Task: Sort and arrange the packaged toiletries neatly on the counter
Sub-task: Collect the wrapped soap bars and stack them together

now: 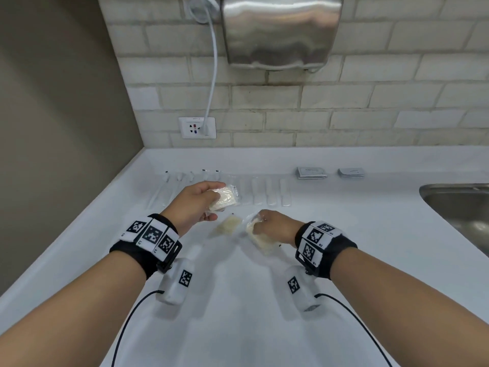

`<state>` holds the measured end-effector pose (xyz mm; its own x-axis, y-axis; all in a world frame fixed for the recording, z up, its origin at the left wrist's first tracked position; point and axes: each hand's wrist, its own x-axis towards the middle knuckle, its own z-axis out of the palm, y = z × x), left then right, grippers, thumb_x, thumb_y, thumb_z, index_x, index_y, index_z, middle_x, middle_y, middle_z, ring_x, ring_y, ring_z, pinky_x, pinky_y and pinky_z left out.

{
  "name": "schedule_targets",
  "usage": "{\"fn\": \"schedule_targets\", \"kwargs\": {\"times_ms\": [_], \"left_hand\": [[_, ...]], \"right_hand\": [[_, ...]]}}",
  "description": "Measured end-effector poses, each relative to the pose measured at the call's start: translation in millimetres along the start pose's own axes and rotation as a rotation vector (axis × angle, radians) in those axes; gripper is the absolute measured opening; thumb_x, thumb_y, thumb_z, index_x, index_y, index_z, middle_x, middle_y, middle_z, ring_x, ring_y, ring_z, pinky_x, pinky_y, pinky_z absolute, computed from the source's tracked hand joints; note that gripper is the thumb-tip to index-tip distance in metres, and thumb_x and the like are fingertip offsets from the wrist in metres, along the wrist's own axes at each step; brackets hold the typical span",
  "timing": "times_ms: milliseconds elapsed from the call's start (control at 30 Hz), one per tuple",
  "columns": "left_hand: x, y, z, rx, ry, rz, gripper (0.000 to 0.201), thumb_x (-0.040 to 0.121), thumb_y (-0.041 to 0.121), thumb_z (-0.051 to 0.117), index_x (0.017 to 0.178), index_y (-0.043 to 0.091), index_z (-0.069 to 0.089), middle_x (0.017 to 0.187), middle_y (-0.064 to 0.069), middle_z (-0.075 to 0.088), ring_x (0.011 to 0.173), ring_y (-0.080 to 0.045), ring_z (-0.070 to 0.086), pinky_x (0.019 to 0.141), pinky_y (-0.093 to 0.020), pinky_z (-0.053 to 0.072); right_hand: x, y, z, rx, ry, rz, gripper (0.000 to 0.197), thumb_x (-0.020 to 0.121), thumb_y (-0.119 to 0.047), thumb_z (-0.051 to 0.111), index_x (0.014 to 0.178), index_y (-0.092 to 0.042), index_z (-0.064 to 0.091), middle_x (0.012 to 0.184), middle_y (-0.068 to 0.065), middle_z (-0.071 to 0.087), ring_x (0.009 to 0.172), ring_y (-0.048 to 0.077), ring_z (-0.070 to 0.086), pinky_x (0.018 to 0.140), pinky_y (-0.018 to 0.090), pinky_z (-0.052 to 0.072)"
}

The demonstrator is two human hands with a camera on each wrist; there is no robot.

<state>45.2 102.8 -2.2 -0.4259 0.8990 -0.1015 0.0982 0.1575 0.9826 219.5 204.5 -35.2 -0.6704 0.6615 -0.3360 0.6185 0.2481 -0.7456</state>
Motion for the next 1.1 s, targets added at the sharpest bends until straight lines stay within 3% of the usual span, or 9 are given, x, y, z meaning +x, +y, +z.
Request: {"fn": "schedule_targets", "kwargs": {"times_ms": [100, 167, 433, 567, 700, 800, 867, 1000, 1100], "left_hand": [[5, -4, -11, -0.007, 0.036, -0.01, 0.032, 0.095, 0.006, 0.048, 0.122, 0.016, 0.064, 0.115, -0.011, 0.065, 0.081, -0.02, 0.067, 0.058, -0.02, 0.054], [7, -7, -17, -0.015, 0.049, -0.024, 0.032, 0.096, 0.006, 0.048, 0.123, 0.014, 0.063, 0.115, -0.011, 0.064, 0.081, -0.019, 0.067, 0.058, -0.02, 0.054], [21, -21, -26, -0.031, 0.077, -0.12, 0.033, 0.093, 0.005, 0.048, 0.115, 0.019, 0.068, 0.109, -0.012, 0.062, 0.084, -0.022, 0.061, 0.065, -0.027, 0.053], [23, -26, -22, -0.039, 0.071, -0.145, 0.033, 0.093, 0.003, 0.047, 0.115, 0.016, 0.068, 0.099, -0.008, 0.063, 0.071, -0.017, 0.06, 0.066, -0.028, 0.049], [26, -27, -21, -0.038, 0.059, -0.172, 0.033, 0.094, 0.003, 0.046, 0.116, 0.015, 0.067, 0.092, -0.005, 0.063, 0.059, -0.009, 0.063, 0.064, -0.027, 0.05], [26, -24, -20, -0.065, 0.058, -0.185, 0.034, 0.094, 0.002, 0.044, 0.116, 0.013, 0.067, 0.096, -0.008, 0.063, 0.066, -0.015, 0.062, 0.063, -0.027, 0.052], [25, -22, -21, -0.102, 0.039, -0.201, 0.032, 0.095, 0.002, 0.043, 0.115, 0.011, 0.066, 0.099, -0.01, 0.065, 0.071, -0.019, 0.064, 0.057, -0.025, 0.056], [26, -21, -24, -0.243, -0.024, -0.226, 0.03, 0.097, 0.022, 0.047, 0.112, 0.004, 0.066, 0.096, -0.014, 0.068, 0.074, -0.023, 0.067, 0.053, -0.028, 0.056], [28, -22, -27, -0.247, -0.093, -0.232, 0.041, 0.097, 0.041, 0.047, 0.112, 0.008, 0.064, 0.095, -0.01, 0.068, 0.073, -0.019, 0.067, 0.058, -0.028, 0.057]], "right_hand": [[12, -16, 5, 0.045, -0.023, -0.054, 0.016, 0.094, -0.017, 0.044, 0.107, -0.011, 0.052, 0.085, 0.001, 0.051, 0.073, 0.017, 0.049, 0.062, 0.027, 0.039], [21, -22, 9, 0.062, -0.037, -0.095, 0.01, 0.095, -0.015, 0.044, 0.089, -0.017, 0.052, 0.076, -0.002, 0.047, 0.065, 0.013, 0.045, 0.058, 0.023, 0.035], [41, -36, 7, 0.238, -0.054, -0.207, 0.03, 0.09, -0.006, 0.047, 0.064, -0.02, 0.052, 0.058, -0.008, 0.045, 0.053, 0.009, 0.042, 0.051, 0.021, 0.03], [47, -33, 8, 0.194, -0.031, -0.259, 0.019, 0.091, -0.008, 0.05, 0.074, -0.013, 0.057, 0.06, -0.004, 0.044, 0.044, 0.001, 0.042, 0.044, 0.014, 0.032], [53, -29, 8, 0.217, -0.044, -0.303, 0.015, 0.091, -0.009, 0.057, 0.08, -0.011, 0.068, 0.063, -0.005, 0.054, 0.055, 0.005, 0.048, 0.057, 0.017, 0.037], [53, -30, 4, 0.208, -0.072, -0.328, 0.014, 0.09, -0.009, 0.062, 0.079, -0.015, 0.068, 0.053, -0.018, 0.058, 0.051, -0.007, 0.051, 0.055, 0.005, 0.037], [55, -33, 2, 0.188, -0.086, -0.327, 0.014, 0.089, -0.012, 0.064, 0.078, -0.019, 0.069, 0.056, -0.017, 0.058, 0.057, -0.004, 0.051, 0.059, 0.009, 0.038], [63, -44, 2, 0.204, -0.047, -0.351, 0.01, 0.082, -0.014, 0.074, 0.088, -0.016, 0.065, 0.073, -0.001, 0.061, 0.072, 0.016, 0.057, 0.071, 0.031, 0.049], [70, -53, 1, 0.167, 0.028, -0.364, 0.023, 0.078, -0.012, 0.078, 0.088, -0.015, 0.056, 0.066, -0.004, 0.06, 0.06, 0.007, 0.056, 0.06, 0.019, 0.044]]}}
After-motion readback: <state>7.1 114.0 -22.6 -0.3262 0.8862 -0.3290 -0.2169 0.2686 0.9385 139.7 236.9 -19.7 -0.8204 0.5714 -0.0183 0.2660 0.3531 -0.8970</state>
